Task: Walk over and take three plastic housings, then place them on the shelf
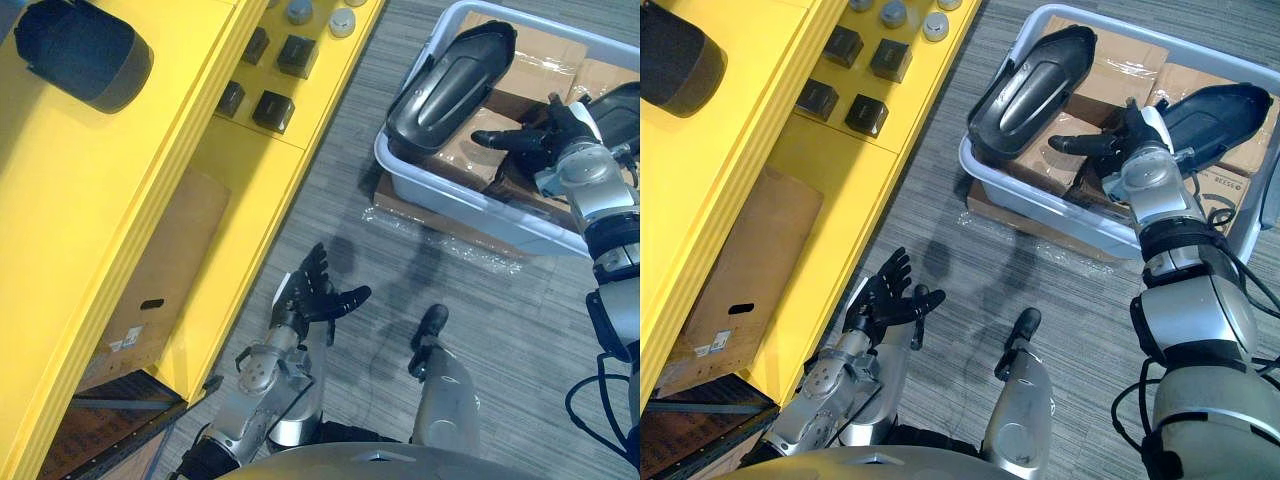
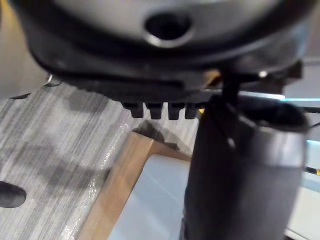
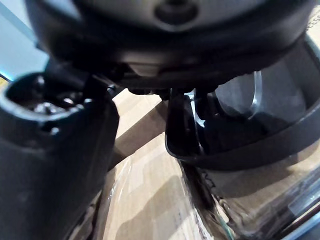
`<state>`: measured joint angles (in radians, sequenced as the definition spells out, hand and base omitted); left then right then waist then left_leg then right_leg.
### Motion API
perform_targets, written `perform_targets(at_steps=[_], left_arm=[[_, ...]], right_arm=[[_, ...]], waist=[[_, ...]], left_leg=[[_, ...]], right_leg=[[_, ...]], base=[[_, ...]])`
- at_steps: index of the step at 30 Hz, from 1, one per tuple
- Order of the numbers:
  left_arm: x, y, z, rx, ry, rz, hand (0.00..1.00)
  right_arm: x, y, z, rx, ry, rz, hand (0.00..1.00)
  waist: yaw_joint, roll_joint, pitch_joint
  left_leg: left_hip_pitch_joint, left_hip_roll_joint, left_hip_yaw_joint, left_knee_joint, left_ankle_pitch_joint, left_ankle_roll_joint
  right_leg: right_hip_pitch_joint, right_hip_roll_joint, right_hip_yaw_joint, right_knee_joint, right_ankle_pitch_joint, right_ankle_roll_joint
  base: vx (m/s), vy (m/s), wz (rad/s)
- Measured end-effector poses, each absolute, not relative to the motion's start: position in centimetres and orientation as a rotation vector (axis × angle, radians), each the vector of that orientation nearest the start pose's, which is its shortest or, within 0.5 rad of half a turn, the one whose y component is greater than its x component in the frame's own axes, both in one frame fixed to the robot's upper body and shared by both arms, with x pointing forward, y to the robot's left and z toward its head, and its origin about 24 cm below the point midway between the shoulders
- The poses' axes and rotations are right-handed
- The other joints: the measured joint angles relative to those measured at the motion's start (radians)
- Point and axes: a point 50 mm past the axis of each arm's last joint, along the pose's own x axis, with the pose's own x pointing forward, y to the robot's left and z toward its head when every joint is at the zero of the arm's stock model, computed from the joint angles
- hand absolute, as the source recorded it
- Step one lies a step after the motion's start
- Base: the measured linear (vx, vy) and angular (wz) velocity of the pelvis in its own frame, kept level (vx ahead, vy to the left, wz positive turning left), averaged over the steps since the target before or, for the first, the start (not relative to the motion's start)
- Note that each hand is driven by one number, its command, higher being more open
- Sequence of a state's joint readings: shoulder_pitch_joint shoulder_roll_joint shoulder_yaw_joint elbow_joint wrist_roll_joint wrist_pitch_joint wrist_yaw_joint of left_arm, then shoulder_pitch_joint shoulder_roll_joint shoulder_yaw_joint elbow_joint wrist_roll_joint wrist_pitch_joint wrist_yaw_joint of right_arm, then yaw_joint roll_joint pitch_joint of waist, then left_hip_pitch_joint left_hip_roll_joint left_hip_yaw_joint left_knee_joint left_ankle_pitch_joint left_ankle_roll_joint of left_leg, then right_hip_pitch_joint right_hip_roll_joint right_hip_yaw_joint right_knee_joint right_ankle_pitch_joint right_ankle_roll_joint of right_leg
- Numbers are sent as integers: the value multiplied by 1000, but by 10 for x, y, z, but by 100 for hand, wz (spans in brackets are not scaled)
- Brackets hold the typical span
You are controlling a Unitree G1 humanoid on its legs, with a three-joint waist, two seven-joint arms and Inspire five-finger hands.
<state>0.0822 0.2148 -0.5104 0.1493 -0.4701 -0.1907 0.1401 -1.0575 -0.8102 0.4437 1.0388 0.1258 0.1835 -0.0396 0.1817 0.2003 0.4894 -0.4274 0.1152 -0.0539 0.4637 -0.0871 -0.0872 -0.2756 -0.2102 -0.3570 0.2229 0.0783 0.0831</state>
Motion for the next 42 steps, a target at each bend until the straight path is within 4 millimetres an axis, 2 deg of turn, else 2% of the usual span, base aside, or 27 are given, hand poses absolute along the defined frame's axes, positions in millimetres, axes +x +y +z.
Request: perform_targets(at_steps=[4,10,20,26,32,35,38,42], left_arm=[[208,94,-12,-249,209,-244,100],[208,98,-13,-234,211,-255,100],[207,102,-15,-214,216,-275,100],[207,103,-18,-207,230,-271,100],[206,111,-19,-191,229,-259,100],[207,120,-19,-183,224,-228,100],[208,131,-15,-169,208,-195,100],[203,139,-13,-167,200,-174,100]], right_arm=[[381,-327,197,-771,212,-345,100],[384,-318,194,-844,191,-261,100],[382,-315,191,-1094,143,-173,100],[380,-316,192,-1173,140,-162,100],[374,-318,200,-1274,127,-115,100],[370,-313,201,-1299,108,-55,100],[366,-302,200,-1325,70,30,100],[360,-293,187,-1339,47,92,100]], waist=[[5,3,-2],[3,7,-5],[1,7,-5],[3,7,-5],[-2,4,-3],[-10,-5,1],[-27,-28,11],[-39,-61,14]], left_leg=[[2,-1,-5,-12,6,4],[23,0,-13,-50,32,-10],[24,2,-21,-64,38,-16],[22,2,-23,-64,38,-16],[17,5,-23,-58,36,-18],[15,17,-19,-46,28,-22],[17,30,-13,-44,24,-28],[21,39,-11,-43,20,-32]], right_leg=[[1,0,-6,-1,-2,-3],[7,1,-18,-1,-7,-11],[6,4,-26,-1,-9,-13],[5,5,-28,-1,-10,-13],[1,9,-26,-1,-10,-13],[2,20,-21,-2,-10,-14],[2,32,-16,-6,-11,-16],[3,42,-12,-10,-11,-19]], base=[[0,15,4],[15,-4,3],[0,0,0],[0,0,0],[3,3,-1],[18,11,-9],[21,-12,-10],[22,-11,-5]])
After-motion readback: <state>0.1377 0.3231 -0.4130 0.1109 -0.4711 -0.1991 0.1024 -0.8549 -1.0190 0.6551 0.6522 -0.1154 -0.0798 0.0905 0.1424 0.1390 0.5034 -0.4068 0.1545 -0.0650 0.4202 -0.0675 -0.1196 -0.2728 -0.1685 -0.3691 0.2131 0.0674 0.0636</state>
